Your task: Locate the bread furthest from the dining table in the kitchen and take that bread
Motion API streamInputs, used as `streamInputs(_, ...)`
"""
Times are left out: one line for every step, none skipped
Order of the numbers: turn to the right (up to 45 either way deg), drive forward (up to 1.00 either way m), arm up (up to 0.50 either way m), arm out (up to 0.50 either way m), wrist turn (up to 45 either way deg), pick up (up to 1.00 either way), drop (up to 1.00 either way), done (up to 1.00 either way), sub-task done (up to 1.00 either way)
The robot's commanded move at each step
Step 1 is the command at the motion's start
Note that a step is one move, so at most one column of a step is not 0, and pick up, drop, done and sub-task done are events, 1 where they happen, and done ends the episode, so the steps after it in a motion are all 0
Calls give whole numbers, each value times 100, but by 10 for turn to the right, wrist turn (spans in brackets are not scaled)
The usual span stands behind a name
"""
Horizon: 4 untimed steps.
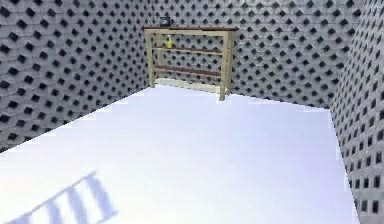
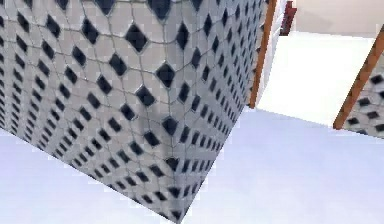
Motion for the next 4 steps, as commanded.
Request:
streamInputs(0,30,0,0,0,0,0,0,0)
streamInputs(-450,0,0,0,0,0,0,0,0)
streamInputs(-150,0,0,0,0,0,0,0,0)
streamInputs(0,70,0,0,0,0,0,0,0)
